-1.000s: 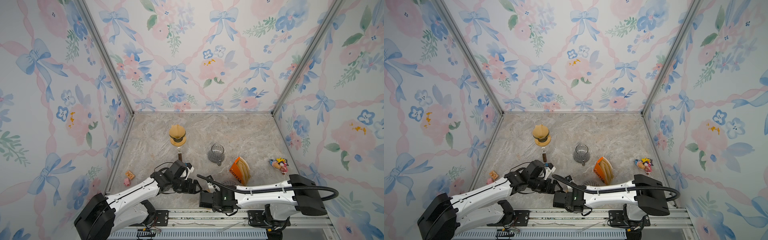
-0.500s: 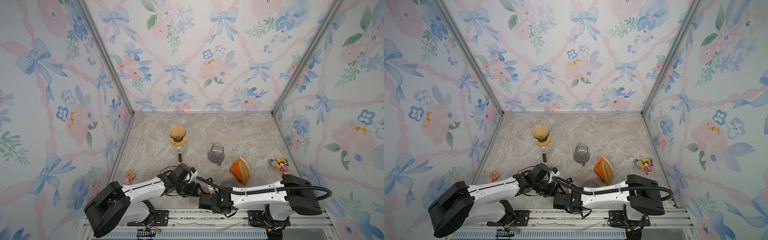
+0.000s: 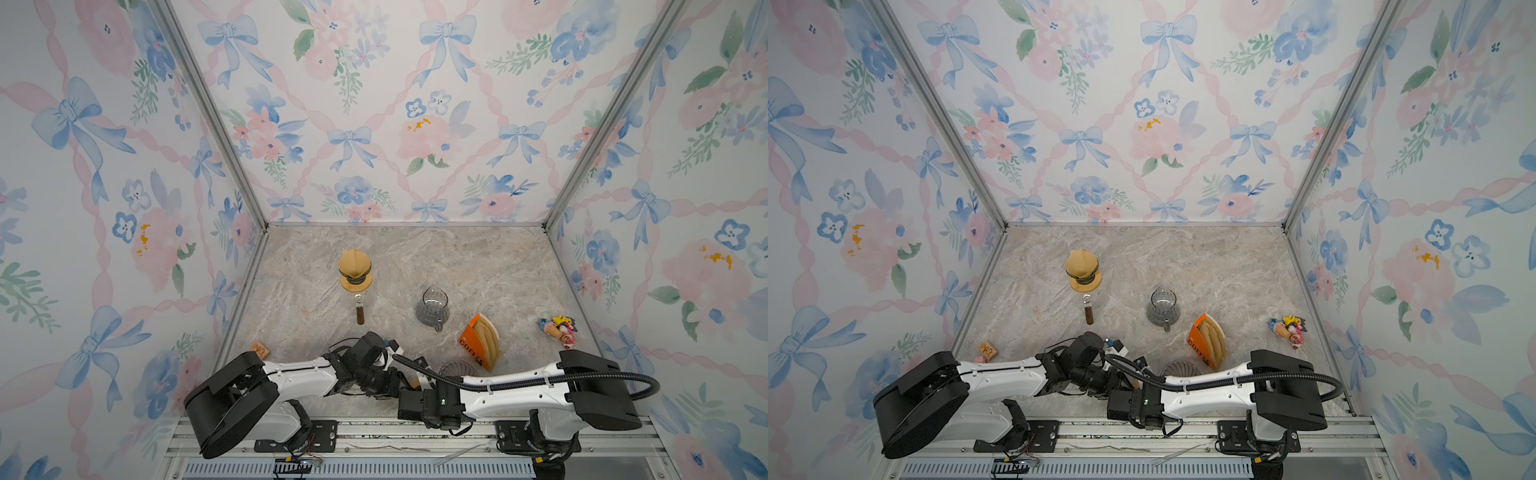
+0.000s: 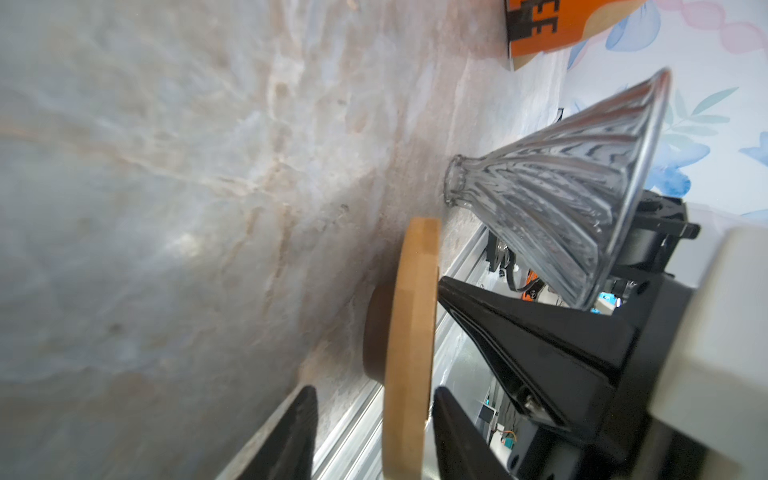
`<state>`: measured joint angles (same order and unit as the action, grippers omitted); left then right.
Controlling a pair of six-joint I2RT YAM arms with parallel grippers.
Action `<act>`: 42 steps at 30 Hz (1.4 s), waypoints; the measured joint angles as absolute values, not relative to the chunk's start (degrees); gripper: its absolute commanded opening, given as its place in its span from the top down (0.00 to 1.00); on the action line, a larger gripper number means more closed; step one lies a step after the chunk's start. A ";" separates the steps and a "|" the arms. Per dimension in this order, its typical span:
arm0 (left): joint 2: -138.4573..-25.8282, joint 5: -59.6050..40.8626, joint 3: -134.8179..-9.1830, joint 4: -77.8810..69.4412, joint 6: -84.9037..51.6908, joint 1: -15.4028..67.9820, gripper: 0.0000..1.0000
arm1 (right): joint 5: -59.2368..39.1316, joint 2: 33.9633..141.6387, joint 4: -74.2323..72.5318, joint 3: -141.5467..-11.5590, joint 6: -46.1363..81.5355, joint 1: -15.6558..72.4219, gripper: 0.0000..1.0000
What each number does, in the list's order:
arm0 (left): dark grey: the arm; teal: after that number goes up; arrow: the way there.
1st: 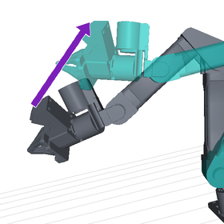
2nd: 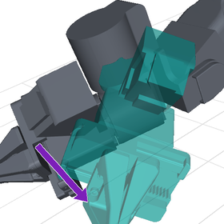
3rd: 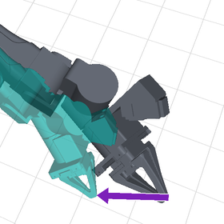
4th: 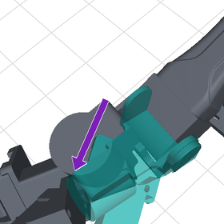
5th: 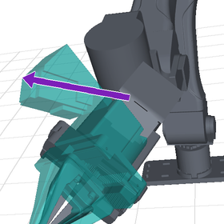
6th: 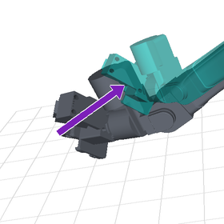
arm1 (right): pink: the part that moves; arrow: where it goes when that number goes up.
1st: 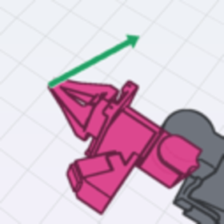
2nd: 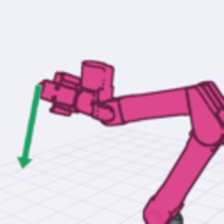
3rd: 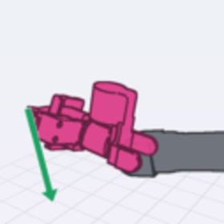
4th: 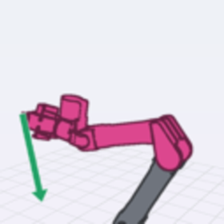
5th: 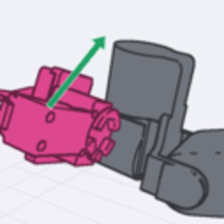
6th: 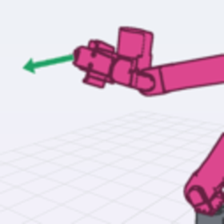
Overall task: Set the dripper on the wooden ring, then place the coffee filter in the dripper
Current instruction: 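Grasp the wooden ring holder by its rim with the left gripper, then carry the wooden ring over the pitcher with the left gripper while the right gripper withdraws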
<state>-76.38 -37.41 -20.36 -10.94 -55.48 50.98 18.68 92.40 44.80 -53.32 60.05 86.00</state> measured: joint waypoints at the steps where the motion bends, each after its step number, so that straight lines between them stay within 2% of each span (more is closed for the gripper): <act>1: -76.60 -37.41 -20.36 -11.42 -55.57 51.16 0.64 | 18.68 92.42 44.77 -53.32 60.05 86.04 1.00; 5: -76.88 -37.45 -20.47 -13.06 -56.31 51.42 0.76 | 18.83 92.51 44.77 -53.32 60.07 86.21 1.00; 14: -75.72 -37.50 -20.53 -15.73 -57.52 51.42 0.87 | 19.31 92.47 44.93 -53.34 60.69 86.48 1.00; 20: -72.75 -35.75 -20.03 -15.53 -57.58 51.42 0.91 | 20.49 90.30 43.33 -53.56 60.60 86.48 0.98; 31: -67.64 -33.74 -18.81 -14.72 -57.71 50.37 0.93 | 27.14 78.11 43.33 -58.96 56.82 84.77 0.96; 37: -64.55 -31.83 -19.18 -13.89 -57.71 49.69 0.92 | 29.08 69.56 43.22 -59.27 52.01 80.44 0.83; 42: -62.33 -30.37 -21.98 -13.19 -58.04 48.21 0.91 | 29.91 60.66 43.03 -59.27 47.66 75.44 0.62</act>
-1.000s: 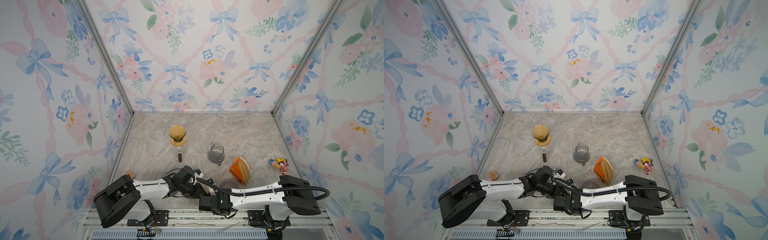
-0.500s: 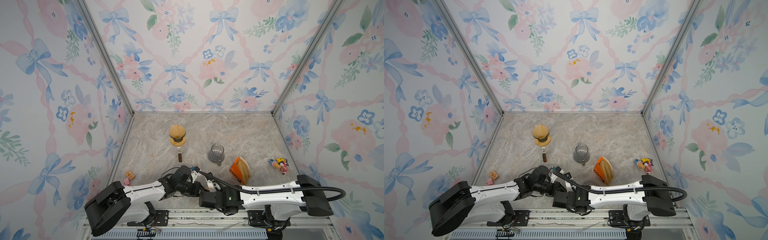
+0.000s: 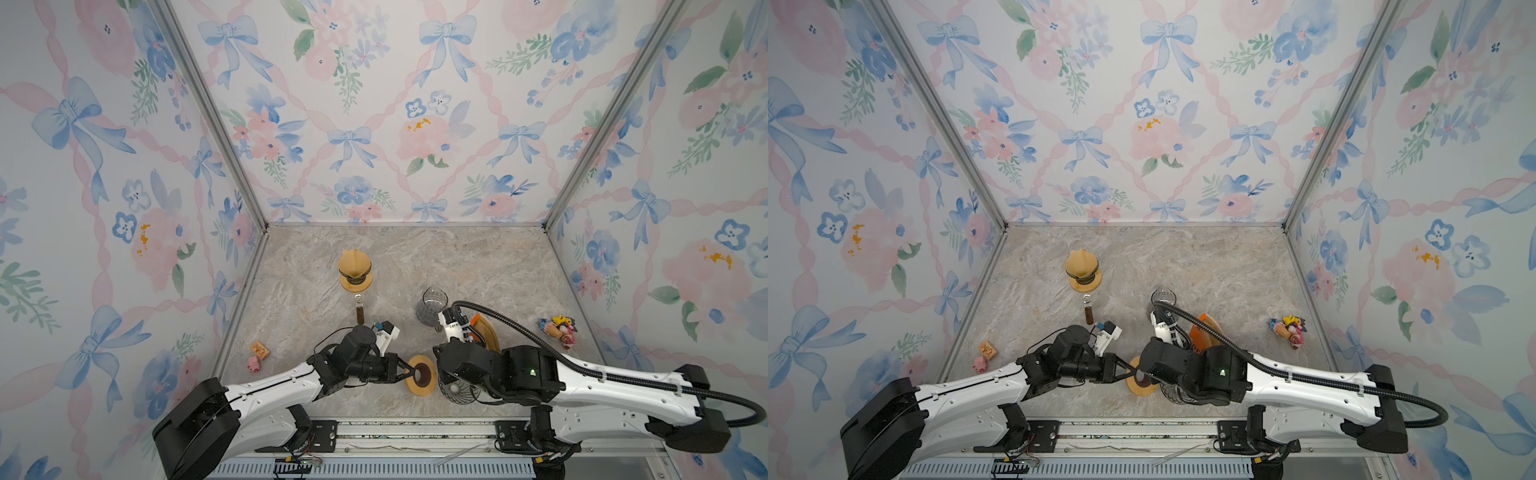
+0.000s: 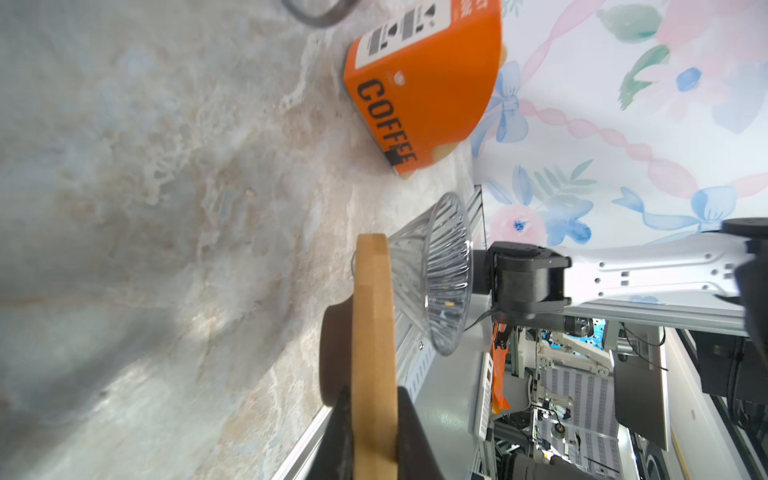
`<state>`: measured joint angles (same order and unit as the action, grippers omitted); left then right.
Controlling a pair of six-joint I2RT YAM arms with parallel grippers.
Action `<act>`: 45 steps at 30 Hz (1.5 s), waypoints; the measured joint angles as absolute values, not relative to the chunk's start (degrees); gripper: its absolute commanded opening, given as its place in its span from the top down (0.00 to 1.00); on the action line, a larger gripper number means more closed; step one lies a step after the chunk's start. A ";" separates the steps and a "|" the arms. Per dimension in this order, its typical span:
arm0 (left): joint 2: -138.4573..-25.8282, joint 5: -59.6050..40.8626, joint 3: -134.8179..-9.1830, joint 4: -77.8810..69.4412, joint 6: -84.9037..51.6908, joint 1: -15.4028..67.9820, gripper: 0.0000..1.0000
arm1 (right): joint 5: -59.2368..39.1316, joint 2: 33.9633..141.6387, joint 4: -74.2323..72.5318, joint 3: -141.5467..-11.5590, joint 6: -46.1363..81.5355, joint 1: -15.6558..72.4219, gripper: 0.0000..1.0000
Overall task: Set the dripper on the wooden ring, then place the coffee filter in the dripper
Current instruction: 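Carry the wooden ring over the pitcher with the left gripper while the right gripper withdraws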
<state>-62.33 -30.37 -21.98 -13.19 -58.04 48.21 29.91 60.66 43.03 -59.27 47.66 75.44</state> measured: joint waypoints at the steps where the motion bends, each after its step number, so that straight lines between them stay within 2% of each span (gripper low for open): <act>1: -61.87 -30.13 -22.74 -13.26 -58.43 47.77 0.91 | 29.93 58.72 43.00 -59.27 46.92 74.22 0.57; 11: -63.22 -29.82 -27.42 -21.30 -64.86 44.25 0.89 | 25.65 43.57 44.12 -58.57 39.24 60.75 0.01; 12: -64.27 -29.82 -27.97 -22.57 -65.71 44.05 0.90 | 24.62 42.83 44.31 -58.52 38.61 59.48 0.04; 21: -74.96 -27.35 -34.98 -32.03 -70.85 43.81 0.91 | 17.72 40.60 46.30 -58.52 33.21 51.31 0.04; 34: -82.91 -16.49 -38.09 -39.42 -75.75 44.29 0.90 | 15.14 41.17 46.28 -56.71 31.62 49.60 0.04; 45: -90.83 -13.58 -41.25 -41.25 -78.74 44.62 0.89 | 14.96 41.01 46.13 -54.70 31.68 49.04 0.04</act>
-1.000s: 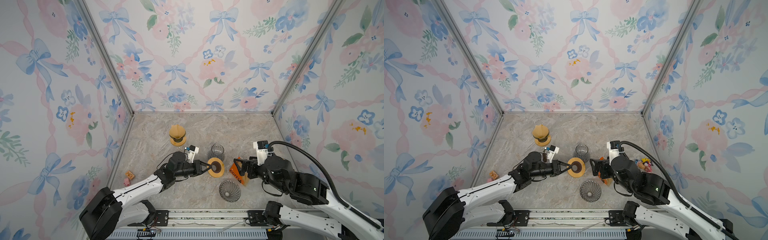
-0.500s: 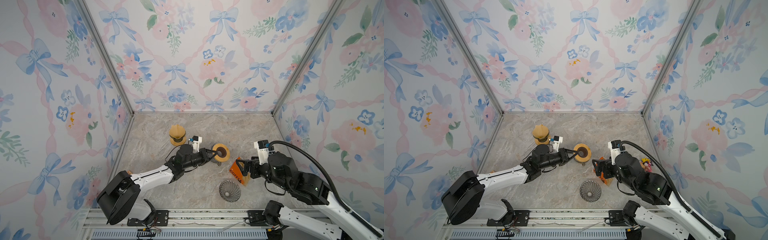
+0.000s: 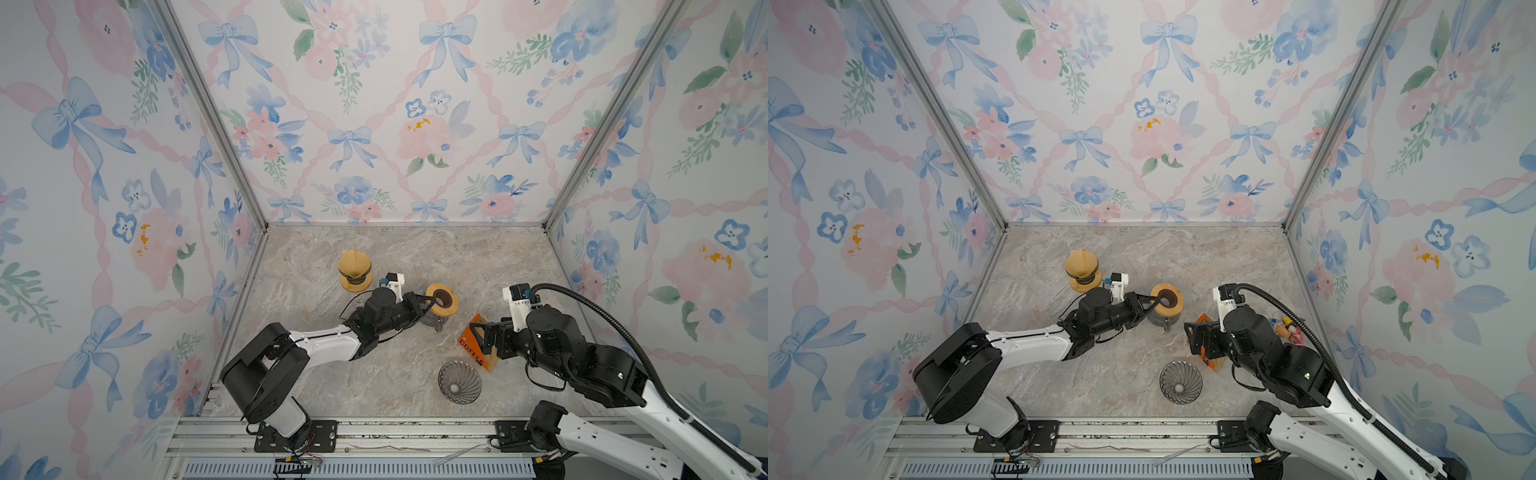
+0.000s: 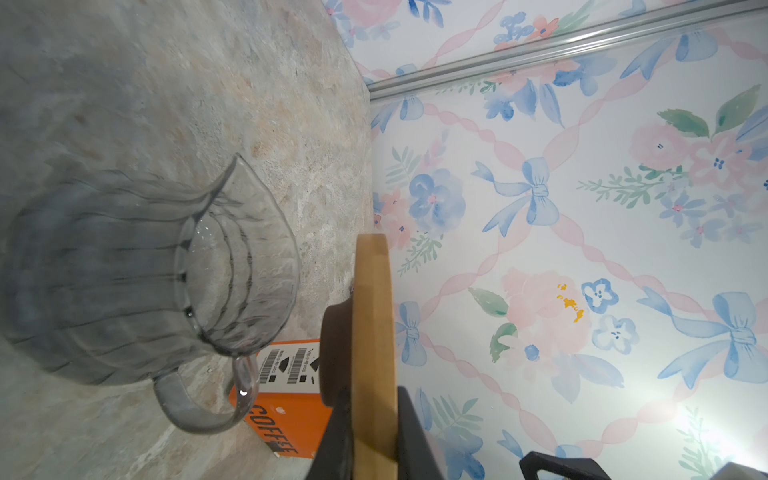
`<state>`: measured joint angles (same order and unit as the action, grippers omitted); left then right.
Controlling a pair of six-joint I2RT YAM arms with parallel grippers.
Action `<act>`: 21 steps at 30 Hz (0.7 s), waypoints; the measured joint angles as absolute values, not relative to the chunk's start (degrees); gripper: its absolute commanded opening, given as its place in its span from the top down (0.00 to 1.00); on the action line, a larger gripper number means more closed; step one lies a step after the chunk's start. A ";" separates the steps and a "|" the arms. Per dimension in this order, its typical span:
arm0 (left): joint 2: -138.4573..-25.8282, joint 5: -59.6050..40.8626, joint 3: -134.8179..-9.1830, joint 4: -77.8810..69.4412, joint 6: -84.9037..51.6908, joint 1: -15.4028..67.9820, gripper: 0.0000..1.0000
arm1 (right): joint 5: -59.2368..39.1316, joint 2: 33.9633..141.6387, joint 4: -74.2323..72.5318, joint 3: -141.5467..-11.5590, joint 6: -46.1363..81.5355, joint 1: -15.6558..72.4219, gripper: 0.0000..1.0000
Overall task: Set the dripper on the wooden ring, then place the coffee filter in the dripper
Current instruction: 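Carry the wooden ring over the pitcher with the left gripper while the right gripper withdraws, then lower the wooden ring onto the pitcher mouth and open the left gripper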
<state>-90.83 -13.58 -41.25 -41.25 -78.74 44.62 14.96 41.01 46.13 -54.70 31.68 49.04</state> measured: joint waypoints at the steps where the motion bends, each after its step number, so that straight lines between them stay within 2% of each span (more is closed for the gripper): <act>1: -91.55 -13.43 -41.91 -41.28 -78.81 44.62 0.90 | 14.94 40.88 46.11 -54.48 31.68 48.97 0.04; 21: -97.17 -12.36 -44.56 -42.30 -80.23 43.90 0.86 | 14.98 38.59 46.70 -52.23 32.14 48.03 0.04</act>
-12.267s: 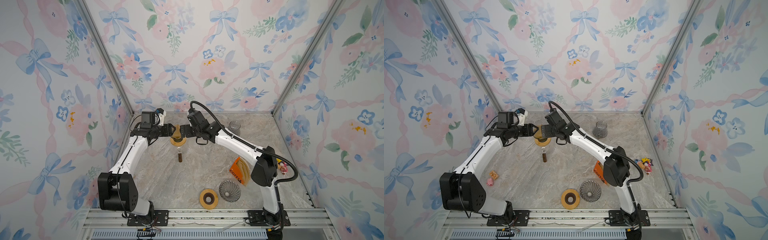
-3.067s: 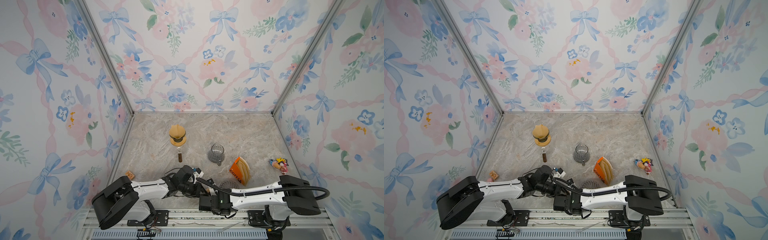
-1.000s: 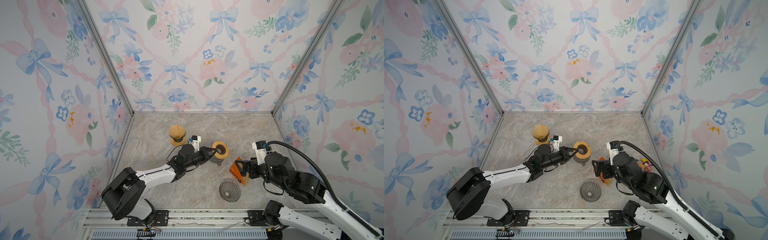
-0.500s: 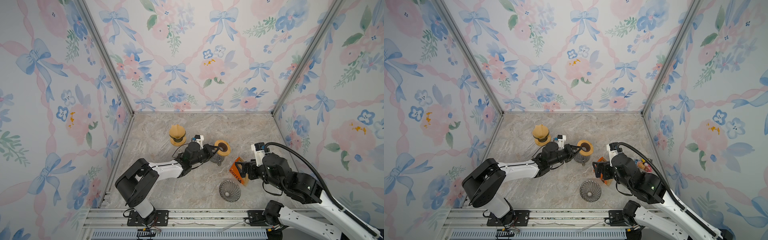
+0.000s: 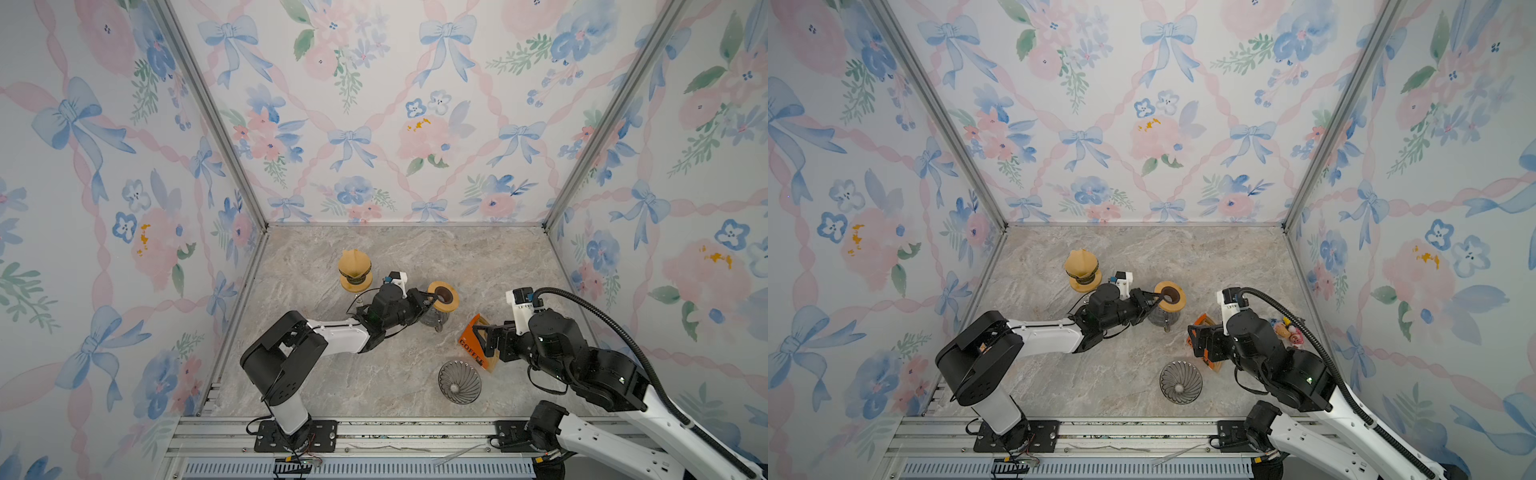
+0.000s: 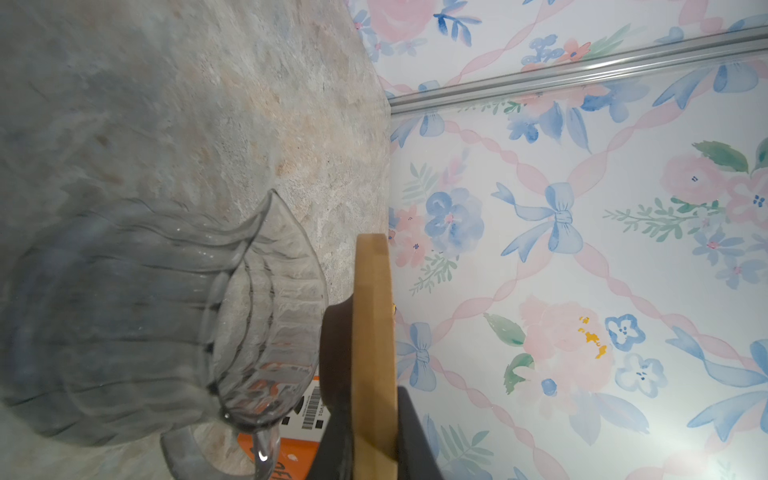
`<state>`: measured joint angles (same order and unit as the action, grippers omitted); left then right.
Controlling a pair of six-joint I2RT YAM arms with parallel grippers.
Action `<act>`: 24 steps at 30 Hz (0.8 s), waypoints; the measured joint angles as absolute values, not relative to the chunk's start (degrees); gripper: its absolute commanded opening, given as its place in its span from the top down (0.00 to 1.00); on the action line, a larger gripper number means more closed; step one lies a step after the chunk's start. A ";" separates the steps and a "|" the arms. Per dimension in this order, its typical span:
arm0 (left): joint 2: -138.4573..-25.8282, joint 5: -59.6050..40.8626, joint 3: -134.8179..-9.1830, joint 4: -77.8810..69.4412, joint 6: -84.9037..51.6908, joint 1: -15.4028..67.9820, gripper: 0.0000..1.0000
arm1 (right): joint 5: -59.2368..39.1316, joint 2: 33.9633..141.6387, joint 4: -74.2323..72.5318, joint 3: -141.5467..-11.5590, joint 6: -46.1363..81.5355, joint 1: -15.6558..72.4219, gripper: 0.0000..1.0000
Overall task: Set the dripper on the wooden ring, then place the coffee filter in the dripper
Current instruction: 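Lower the wooden ring onto the pitcher mouth and open the left gripper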
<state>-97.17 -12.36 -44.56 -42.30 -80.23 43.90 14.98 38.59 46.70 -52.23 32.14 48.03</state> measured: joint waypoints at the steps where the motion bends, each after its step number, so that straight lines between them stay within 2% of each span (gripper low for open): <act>1: -97.27 -12.34 -44.56 -42.30 -80.23 43.83 0.86 | 14.98 38.46 46.94 -52.07 32.12 48.03 0.04; 12: -99.09 -12.16 -45.06 -42.37 -80.23 42.74 0.78 | 15.00 37.39 48.31 -51.37 32.36 47.33 0.04; 20: -99.39 -11.73 -45.45 -42.68 -80.68 42.70 0.68 | 14.98 37.36 48.82 -51.29 32.56 47.24 0.04; 24: -99.11 -11.00 -45.17 -42.65 -80.75 42.59 0.67 | 14.98 37.36 48.95 -51.29 32.56 47.22 0.04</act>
<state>-99.11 -11.00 -45.17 -42.65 -80.75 42.59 14.98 37.36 48.95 -51.29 32.56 47.22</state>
